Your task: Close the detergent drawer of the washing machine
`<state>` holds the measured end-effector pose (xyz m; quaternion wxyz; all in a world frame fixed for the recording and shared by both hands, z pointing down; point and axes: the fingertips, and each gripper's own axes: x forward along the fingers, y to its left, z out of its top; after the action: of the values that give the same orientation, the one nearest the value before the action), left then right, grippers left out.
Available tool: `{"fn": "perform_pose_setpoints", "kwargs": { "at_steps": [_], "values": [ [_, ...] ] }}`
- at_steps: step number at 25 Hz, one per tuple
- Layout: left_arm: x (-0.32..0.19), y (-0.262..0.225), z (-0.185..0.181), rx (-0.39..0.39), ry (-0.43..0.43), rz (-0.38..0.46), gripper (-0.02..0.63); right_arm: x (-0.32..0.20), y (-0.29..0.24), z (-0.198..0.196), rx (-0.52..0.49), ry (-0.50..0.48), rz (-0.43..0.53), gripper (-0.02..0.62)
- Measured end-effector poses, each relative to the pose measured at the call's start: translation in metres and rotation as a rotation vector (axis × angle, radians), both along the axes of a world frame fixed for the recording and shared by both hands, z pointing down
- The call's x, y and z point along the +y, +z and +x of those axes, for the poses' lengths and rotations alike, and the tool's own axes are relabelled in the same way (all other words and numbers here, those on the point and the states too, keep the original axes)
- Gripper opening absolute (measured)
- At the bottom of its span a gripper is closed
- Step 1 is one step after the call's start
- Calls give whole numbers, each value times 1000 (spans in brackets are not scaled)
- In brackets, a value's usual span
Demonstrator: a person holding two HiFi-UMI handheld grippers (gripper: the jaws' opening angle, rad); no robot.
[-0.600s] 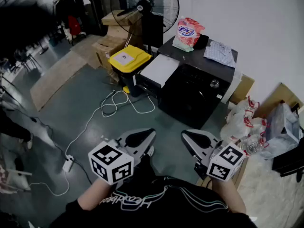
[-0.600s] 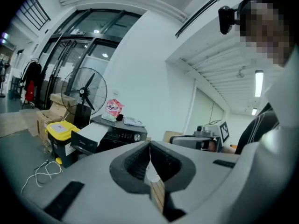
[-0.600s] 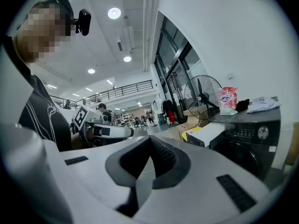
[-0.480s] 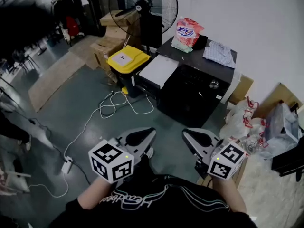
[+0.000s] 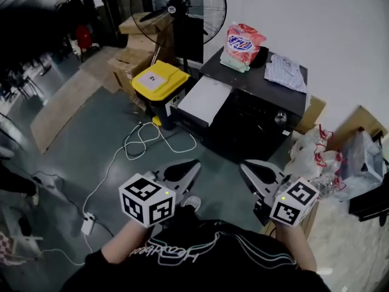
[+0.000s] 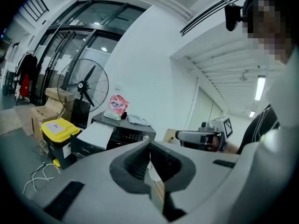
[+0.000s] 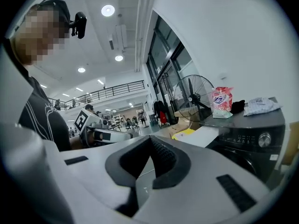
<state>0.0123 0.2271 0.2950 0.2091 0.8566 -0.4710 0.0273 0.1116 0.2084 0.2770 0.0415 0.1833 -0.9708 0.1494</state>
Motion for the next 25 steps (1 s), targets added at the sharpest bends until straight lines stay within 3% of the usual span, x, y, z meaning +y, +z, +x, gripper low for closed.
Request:
{"fn": "perform_pose_setpoints", "kwargs": {
  "at_steps": [8,17,25],
  "values": [
    [-87,18,-51,23,28,-76,25,-80,5,-40,-3,90,-48,26],
    [-167,83,-103,-10,13,-169,25,-142,45,-64,47,162,-112,26],
    [-211,142,-135,-93,-20,-204,25,-171,83,-81,95,203,-179,26]
  ]
}}
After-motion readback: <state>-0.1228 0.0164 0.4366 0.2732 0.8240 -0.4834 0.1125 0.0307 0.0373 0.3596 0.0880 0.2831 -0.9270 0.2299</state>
